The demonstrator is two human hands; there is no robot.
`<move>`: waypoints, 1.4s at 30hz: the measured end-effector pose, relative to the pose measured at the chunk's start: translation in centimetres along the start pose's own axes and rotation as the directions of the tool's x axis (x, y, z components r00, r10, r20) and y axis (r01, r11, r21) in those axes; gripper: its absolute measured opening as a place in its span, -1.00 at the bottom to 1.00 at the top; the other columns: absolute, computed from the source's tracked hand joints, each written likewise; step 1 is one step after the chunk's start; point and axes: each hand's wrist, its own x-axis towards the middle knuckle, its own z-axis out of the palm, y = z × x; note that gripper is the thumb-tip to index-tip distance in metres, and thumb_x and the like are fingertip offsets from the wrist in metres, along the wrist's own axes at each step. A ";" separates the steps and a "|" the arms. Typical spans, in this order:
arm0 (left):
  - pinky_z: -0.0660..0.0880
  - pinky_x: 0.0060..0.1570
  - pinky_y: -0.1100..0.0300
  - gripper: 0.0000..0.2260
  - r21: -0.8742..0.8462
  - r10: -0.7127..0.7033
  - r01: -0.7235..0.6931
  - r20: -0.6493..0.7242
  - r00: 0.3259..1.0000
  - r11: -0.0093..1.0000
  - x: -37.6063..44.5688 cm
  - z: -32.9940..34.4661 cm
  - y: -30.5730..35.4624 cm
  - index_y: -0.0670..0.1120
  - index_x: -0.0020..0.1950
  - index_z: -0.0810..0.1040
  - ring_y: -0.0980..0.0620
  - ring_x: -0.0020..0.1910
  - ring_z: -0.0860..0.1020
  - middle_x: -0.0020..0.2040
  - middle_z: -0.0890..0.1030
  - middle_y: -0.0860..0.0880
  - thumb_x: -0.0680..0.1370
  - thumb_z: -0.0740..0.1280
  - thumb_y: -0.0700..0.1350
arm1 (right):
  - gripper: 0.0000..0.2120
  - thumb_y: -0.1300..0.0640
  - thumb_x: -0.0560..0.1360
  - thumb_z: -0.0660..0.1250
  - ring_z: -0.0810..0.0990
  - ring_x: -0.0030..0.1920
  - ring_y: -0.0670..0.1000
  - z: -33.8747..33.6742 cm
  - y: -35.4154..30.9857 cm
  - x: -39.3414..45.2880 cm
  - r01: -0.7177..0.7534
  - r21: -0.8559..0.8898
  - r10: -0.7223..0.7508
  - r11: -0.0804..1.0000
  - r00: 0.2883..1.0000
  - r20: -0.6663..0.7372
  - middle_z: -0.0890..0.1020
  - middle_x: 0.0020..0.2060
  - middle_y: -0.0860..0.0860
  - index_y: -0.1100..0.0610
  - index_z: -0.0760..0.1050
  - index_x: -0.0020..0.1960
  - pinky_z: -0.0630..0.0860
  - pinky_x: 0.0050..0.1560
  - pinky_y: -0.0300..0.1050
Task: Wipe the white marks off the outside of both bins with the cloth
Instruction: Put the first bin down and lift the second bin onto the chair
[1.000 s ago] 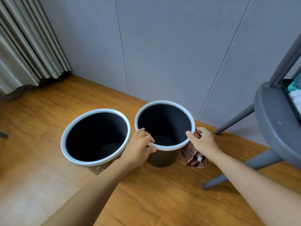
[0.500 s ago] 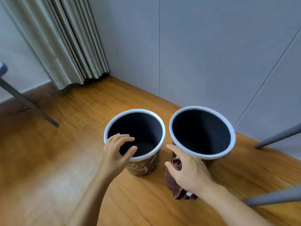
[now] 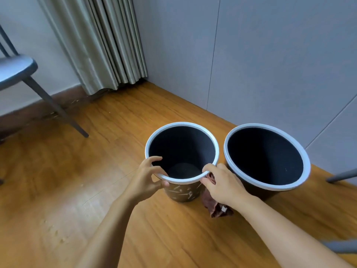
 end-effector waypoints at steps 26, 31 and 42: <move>0.41 -0.08 0.54 -0.86 0.031 0.544 -0.562 -0.298 0.784 0.827 -5.7 -12.4 38.2 0.14 -0.09 0.64 0.21 0.13 0.50 0.17 0.53 0.22 0.45 0.55 -0.04 | -0.81 -0.14 0.52 0.49 0.60 0.03 -0.25 -34.4 -8.9 -26.5 0.126 0.106 -0.044 0.986 0.821 -0.569 0.63 -0.03 -0.31 -0.28 0.56 0.10 0.48 -0.11 -0.41; 0.37 -0.06 0.53 -0.84 -0.099 0.667 -0.703 -0.247 0.703 0.705 -6.2 -8.6 49.0 0.17 -0.14 0.64 0.32 0.13 0.49 0.14 0.55 0.24 0.42 0.57 -0.05 | -0.83 -0.15 0.51 0.48 0.59 0.03 -0.24 -41.4 -6.6 -36.9 0.004 -0.004 -0.006 1.000 0.717 -0.697 0.63 -0.01 -0.32 -0.27 0.56 0.07 0.44 -0.07 -0.27; 0.49 -0.06 0.35 -0.91 -0.306 0.827 -0.803 -0.075 0.557 0.512 -8.9 0.9 65.2 0.14 -0.13 0.66 0.21 0.04 0.56 0.02 0.59 0.22 0.45 0.53 0.08 | -0.85 -0.22 0.49 0.41 0.59 0.01 -0.27 -46.6 -1.0 -54.0 -0.257 0.022 0.157 0.966 0.518 -0.841 0.65 -0.05 -0.30 -0.26 0.58 0.04 0.42 -0.11 -0.26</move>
